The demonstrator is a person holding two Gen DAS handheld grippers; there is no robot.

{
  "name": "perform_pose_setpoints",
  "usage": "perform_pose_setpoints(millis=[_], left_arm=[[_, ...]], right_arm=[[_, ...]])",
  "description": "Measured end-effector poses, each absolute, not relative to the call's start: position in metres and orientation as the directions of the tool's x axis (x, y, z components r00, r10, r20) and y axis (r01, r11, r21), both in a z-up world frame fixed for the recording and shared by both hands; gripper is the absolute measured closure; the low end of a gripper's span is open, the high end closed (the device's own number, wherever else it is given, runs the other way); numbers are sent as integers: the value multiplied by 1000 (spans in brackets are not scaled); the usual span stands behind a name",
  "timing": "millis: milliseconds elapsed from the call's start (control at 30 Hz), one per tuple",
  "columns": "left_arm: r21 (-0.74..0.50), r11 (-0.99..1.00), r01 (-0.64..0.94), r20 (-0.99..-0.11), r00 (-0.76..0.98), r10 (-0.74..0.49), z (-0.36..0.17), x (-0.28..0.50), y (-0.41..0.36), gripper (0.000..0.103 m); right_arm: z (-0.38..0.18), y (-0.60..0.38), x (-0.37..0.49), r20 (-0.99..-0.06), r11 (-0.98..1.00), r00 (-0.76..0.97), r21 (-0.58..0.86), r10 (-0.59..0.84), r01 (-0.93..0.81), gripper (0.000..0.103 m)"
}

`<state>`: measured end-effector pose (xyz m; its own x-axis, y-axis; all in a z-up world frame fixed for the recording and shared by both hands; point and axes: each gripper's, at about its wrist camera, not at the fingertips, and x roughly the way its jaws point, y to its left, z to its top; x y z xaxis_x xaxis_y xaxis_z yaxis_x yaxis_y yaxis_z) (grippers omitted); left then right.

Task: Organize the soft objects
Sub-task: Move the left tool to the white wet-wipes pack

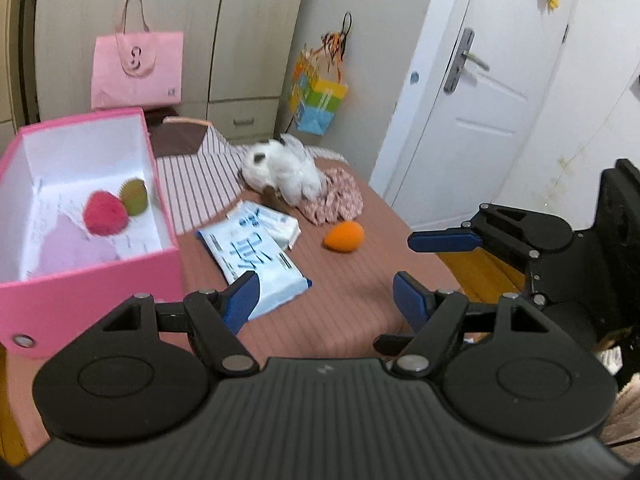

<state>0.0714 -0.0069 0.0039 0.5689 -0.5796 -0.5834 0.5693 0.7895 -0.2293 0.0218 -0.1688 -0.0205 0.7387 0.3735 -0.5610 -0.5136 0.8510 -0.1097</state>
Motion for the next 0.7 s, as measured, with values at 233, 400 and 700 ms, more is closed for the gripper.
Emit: perform_pose_setpoints(millis=[233, 400, 700], left_arm=[[-210, 847, 489, -602, 617, -506, -32, 90, -30, 30], [-208, 854, 477, -583, 640, -500, -48, 111, -49, 30], [-123, 921, 371, -617, 698, -364, -79, 151, -75, 31]], right_arm=[[-44, -179, 36, -558, 832, 714, -72, 424, -550, 12], [-82, -178, 66, -586, 841, 715, -100, 382, -531, 12], [-111, -175, 103, -519, 861, 752, -59, 406, -505, 12]])
